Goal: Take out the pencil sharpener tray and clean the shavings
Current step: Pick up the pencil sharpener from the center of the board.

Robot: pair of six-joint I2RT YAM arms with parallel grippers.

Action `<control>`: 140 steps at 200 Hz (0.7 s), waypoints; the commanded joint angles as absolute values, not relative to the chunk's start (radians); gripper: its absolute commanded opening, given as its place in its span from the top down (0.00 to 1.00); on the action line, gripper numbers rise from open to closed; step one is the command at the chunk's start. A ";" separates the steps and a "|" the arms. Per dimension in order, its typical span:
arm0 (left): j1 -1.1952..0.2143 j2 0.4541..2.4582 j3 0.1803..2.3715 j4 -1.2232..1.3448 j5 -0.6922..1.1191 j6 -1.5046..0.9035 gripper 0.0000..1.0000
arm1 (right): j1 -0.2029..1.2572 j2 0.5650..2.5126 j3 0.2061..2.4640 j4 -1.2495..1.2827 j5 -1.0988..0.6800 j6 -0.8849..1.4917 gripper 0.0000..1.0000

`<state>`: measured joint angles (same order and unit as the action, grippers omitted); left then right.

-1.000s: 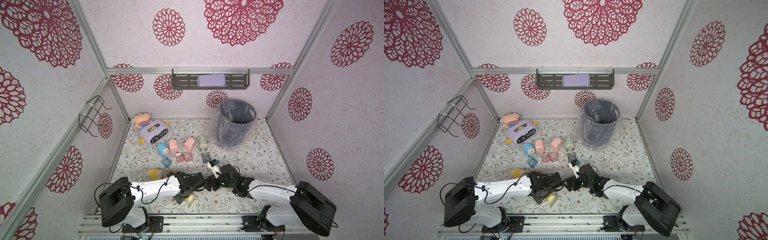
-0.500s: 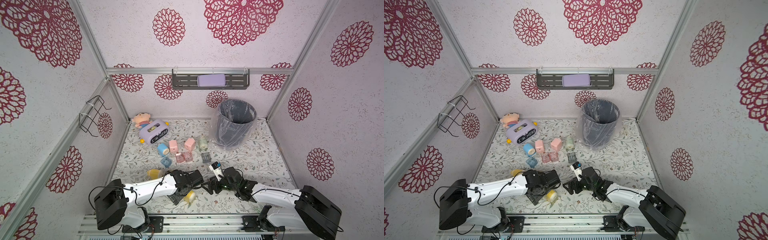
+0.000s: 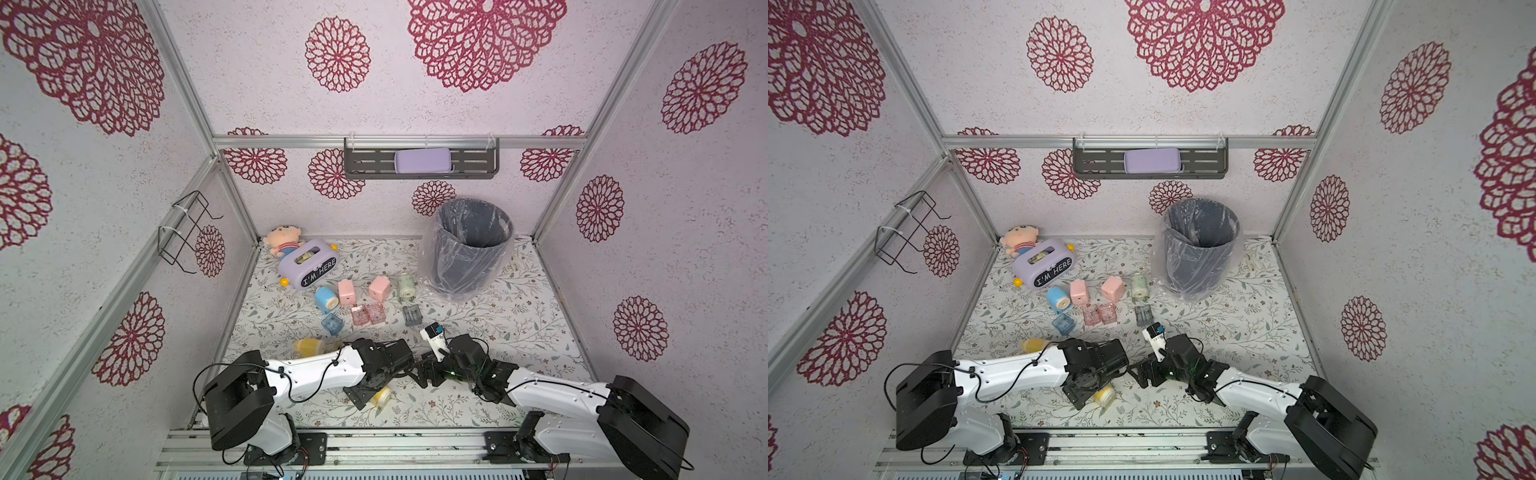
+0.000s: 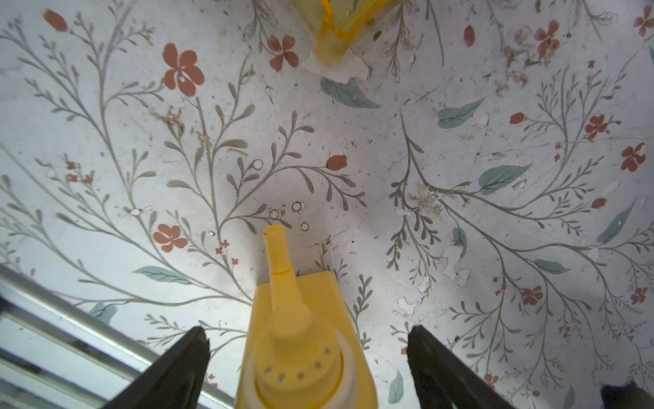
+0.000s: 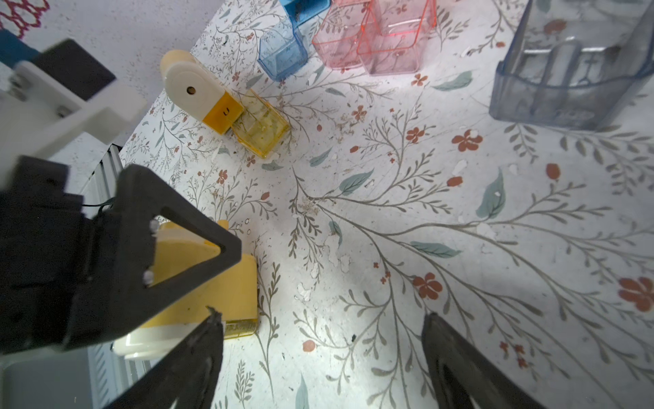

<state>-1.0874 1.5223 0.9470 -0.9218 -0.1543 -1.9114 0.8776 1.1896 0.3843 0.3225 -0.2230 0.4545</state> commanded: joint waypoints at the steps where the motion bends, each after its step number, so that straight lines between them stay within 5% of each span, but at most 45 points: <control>1: -1.086 1.527 0.958 -0.901 -0.054 -2.669 0.27 | 0.882 1.131 0.374 0.301 -0.195 0.420 0.08; 66: -1.082 1.540 0.996 -0.901 -0.049 -2.639 0.64 | 0.885 1.050 0.329 0.303 -0.186 0.388 0.01; 140: -0.940 1.371 1.085 -1.084 -0.116 -2.504 0.71 | 1.016 0.861 0.192 0.504 0.033 0.286 0.01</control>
<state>-1.0008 1.4319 1.0306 -0.9966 -0.1661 -1.9148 0.9829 0.9092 0.2176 0.3733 -0.1009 0.3454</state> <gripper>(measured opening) 0.493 0.987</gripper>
